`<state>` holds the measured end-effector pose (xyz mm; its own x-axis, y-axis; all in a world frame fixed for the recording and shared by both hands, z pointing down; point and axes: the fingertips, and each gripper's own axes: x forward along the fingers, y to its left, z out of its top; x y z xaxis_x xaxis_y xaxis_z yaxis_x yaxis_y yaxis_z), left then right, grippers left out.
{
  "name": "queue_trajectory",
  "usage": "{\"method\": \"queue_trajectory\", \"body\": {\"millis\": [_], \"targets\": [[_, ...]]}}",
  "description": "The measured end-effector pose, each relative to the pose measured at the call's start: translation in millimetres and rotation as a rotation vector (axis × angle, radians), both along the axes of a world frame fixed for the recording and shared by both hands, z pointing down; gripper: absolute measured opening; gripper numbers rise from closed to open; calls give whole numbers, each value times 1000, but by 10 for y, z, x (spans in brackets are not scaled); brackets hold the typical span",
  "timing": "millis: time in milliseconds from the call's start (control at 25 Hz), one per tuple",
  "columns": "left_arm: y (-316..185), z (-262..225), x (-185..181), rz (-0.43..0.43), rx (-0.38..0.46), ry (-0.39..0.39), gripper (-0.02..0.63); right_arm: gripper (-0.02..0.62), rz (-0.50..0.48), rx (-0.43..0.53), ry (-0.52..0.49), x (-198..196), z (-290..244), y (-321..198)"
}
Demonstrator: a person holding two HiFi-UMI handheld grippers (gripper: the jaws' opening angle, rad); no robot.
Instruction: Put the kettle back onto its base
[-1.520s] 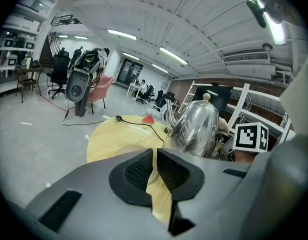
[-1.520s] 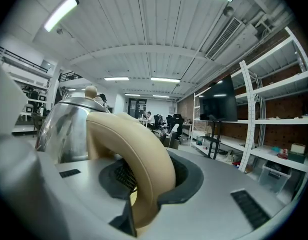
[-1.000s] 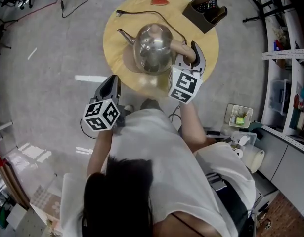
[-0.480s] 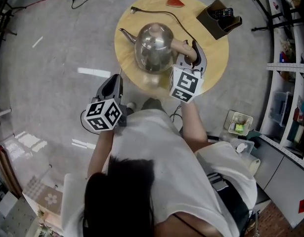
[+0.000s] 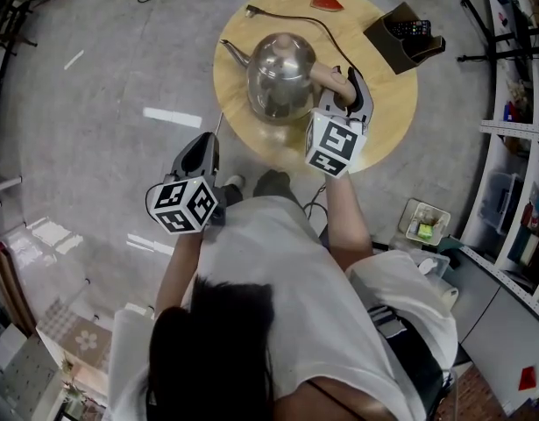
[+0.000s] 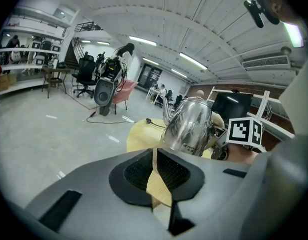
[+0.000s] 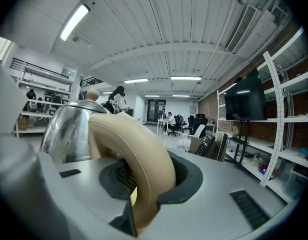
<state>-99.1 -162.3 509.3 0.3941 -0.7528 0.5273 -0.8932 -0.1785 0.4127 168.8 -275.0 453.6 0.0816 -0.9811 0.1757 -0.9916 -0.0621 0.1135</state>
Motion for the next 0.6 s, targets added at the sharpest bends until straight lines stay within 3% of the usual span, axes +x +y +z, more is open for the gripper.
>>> {"method": "queue_trajectory", "body": {"millis": [600], "targets": [[228,158,-123,-55,-59,-22,46,95,-22,-22,-18,-26,180,-111]]}}
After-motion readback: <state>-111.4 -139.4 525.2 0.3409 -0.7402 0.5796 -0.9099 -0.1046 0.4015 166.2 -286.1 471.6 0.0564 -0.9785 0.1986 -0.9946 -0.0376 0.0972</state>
